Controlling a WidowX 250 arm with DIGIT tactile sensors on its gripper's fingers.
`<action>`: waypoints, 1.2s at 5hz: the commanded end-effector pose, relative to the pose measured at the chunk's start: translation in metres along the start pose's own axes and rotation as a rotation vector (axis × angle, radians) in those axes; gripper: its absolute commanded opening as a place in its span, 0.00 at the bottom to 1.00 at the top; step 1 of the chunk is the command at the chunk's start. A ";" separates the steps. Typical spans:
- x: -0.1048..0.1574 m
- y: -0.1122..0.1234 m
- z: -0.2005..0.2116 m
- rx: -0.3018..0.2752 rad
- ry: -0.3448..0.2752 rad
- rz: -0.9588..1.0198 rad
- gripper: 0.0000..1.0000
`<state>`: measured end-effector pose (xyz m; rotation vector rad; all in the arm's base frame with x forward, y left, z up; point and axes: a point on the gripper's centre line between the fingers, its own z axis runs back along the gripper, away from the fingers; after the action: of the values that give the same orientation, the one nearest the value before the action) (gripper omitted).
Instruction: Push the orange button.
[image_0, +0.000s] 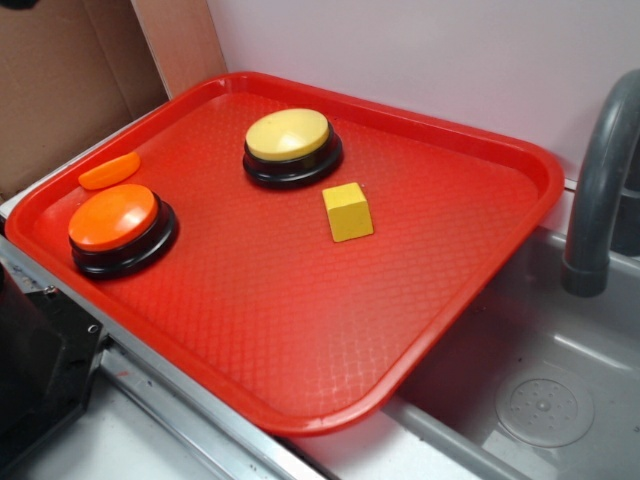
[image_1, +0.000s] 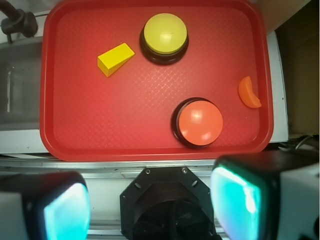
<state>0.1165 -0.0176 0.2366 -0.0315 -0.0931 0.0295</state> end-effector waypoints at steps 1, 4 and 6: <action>0.000 0.000 0.000 0.000 0.000 0.000 1.00; 0.032 0.115 -0.148 0.114 -0.044 0.121 1.00; 0.034 0.100 -0.192 0.163 0.068 0.381 1.00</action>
<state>0.1716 0.0743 0.0413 0.1037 -0.0038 0.4163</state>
